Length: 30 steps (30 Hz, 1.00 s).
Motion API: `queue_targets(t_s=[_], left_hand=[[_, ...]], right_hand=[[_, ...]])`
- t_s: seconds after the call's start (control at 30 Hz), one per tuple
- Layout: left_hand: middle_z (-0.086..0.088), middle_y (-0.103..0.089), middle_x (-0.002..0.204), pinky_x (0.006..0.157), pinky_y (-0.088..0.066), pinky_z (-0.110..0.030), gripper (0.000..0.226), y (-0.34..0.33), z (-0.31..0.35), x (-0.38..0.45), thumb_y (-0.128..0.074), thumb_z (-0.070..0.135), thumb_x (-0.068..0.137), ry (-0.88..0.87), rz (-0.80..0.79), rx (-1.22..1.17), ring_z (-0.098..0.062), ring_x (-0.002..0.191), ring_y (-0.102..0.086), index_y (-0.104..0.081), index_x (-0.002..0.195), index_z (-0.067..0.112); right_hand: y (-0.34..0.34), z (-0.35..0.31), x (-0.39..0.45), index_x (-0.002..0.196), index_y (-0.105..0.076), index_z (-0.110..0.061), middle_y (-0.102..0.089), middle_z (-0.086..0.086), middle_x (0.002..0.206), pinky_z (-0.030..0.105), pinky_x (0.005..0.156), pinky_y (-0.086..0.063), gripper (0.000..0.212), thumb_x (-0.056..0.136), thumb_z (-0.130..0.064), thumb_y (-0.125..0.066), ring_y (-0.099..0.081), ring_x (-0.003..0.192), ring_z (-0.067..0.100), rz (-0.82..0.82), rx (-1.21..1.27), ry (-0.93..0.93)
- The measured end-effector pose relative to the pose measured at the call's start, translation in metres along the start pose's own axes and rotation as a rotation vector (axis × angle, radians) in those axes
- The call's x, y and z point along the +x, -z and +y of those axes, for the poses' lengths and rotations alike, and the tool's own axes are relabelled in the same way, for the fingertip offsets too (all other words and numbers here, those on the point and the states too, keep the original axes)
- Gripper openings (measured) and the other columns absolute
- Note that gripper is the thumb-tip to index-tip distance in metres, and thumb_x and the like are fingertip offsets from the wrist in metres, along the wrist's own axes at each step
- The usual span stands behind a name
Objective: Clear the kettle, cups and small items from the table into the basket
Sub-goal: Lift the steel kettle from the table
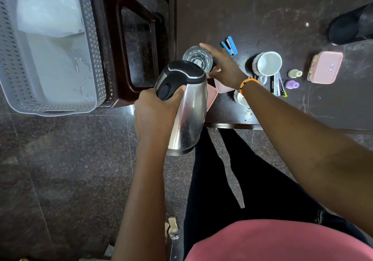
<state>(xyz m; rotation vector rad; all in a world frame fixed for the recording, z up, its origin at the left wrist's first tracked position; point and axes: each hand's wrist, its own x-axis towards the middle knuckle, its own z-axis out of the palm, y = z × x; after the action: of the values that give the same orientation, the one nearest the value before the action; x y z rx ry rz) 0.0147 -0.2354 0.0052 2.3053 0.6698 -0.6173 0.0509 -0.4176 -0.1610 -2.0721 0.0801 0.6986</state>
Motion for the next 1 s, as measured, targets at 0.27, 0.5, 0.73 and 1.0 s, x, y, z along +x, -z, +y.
queue_targets(t_s=[0.27,0.5,0.73,1.0], left_hand=[[0.012,-0.049,0.051,0.045,-0.03,-0.019,0.041,0.002,0.003,0.003,-0.068,0.053,0.073,-0.006,-0.017,0.032,-0.005,0.048,-0.047,-0.047,0.055,0.022],[0.007,-0.057,0.058,0.049,-0.035,-0.022,0.043,0.004,0.003,0.006,-0.068,0.054,0.073,-0.017,-0.018,0.042,-0.012,0.058,-0.056,-0.062,0.068,0.012],[0.007,-0.05,0.053,0.047,-0.031,-0.023,0.043,0.006,0.005,0.009,-0.069,0.054,0.072,0.006,-0.024,0.052,-0.011,0.051,-0.049,-0.055,0.059,0.015],[0.009,-0.046,0.053,0.048,-0.032,-0.024,0.046,0.007,0.005,0.013,-0.069,0.057,0.07,0.025,-0.022,0.077,-0.013,0.052,-0.045,-0.044,0.052,0.023]], right_hand=[[-0.001,0.004,0.002,0.146,-0.025,-0.025,-0.041,0.01,0.143,0.041,0.105,-0.044,0.084,0.077,0.0,-0.067,-0.036,0.124,0.022,-0.017,0.039,-0.039],[0.0,0.003,0.003,0.146,-0.024,-0.025,-0.036,0.014,0.144,0.041,0.105,-0.043,0.084,0.077,0.001,-0.066,-0.034,0.117,0.013,-0.028,0.076,-0.039],[-0.002,0.004,0.002,0.147,-0.023,-0.023,-0.034,0.016,0.146,0.033,0.099,-0.045,0.083,0.079,0.003,-0.064,-0.032,0.125,0.024,-0.029,0.075,-0.016],[-0.002,0.007,0.004,0.146,-0.024,-0.024,-0.037,0.014,0.143,0.03,0.099,-0.043,0.084,0.078,0.003,-0.064,-0.034,0.119,0.016,-0.021,0.079,-0.022]])
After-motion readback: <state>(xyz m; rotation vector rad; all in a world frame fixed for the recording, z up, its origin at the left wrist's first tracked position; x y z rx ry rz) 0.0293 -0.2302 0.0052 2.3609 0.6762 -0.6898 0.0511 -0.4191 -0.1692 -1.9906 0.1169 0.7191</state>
